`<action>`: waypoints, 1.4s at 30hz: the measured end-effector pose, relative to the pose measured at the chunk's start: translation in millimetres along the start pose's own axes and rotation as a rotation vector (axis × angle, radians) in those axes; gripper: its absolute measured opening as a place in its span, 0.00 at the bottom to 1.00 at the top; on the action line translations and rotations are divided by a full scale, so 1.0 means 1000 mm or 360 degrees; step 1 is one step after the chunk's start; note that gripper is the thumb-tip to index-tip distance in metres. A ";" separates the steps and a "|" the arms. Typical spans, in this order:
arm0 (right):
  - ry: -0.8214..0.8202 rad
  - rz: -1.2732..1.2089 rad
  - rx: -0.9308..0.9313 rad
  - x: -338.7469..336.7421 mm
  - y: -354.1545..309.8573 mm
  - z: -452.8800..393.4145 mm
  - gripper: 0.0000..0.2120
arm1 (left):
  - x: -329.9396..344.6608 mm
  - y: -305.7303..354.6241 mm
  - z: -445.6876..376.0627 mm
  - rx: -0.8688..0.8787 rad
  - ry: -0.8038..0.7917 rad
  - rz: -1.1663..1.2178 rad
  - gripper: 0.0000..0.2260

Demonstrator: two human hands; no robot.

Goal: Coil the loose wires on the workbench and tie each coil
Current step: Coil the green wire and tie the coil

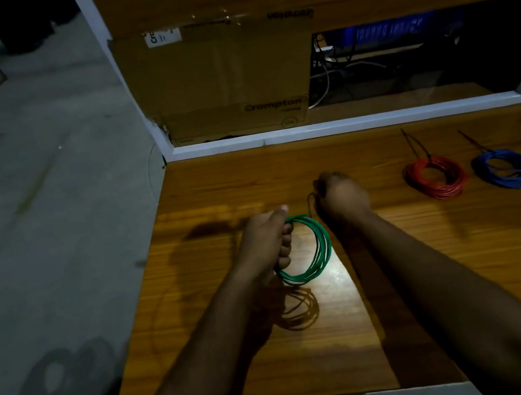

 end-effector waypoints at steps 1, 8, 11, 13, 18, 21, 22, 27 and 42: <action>-0.0073 -0.0041 -0.0009 -0.003 -0.001 -0.001 0.06 | 0.000 0.001 0.001 0.0015 0.0002 -0.0013 0.18; -0.0371 -0.0092 -0.0150 -0.048 -0.003 0.001 0.12 | 0.018 0.007 0.014 0.0127 0.0042 -0.0194 0.17; -0.0357 0.0031 -0.0193 -0.065 0.002 0.007 0.12 | 0.037 0.008 0.017 0.0158 -0.0006 -0.0250 0.17; -0.0285 0.0065 -0.0164 -0.077 0.006 0.011 0.11 | 0.051 0.009 0.020 0.0170 -0.0049 -0.0270 0.17; -0.0151 0.0139 -0.0149 -0.104 0.018 0.019 0.09 | 0.079 0.013 0.026 0.0231 -0.0108 -0.0295 0.18; -0.0339 0.0178 -0.0264 -0.114 0.017 0.024 0.10 | 0.088 0.014 0.027 0.0272 -0.0036 -0.0330 0.18; -0.0381 0.0211 -0.0316 -0.119 0.016 0.026 0.10 | 0.091 0.013 0.027 0.0276 -0.0014 -0.0342 0.18; -0.0409 0.0660 -0.0426 -0.149 0.023 0.022 0.06 | 0.107 0.013 0.028 0.0278 -0.0020 -0.0339 0.18; -0.0579 0.0795 -0.0405 -0.155 0.046 0.028 0.09 | 0.134 0.013 0.039 0.0295 -0.0025 -0.0304 0.18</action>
Point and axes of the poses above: each hand's wrist, its own z-axis away from the middle knuckle, its own x-axis out of the palm, y = z × x, the point moved 5 cm from there along -z, towards the middle knuckle, and after that the axes turned 12 degrees about -x, right-handed, at the moved point
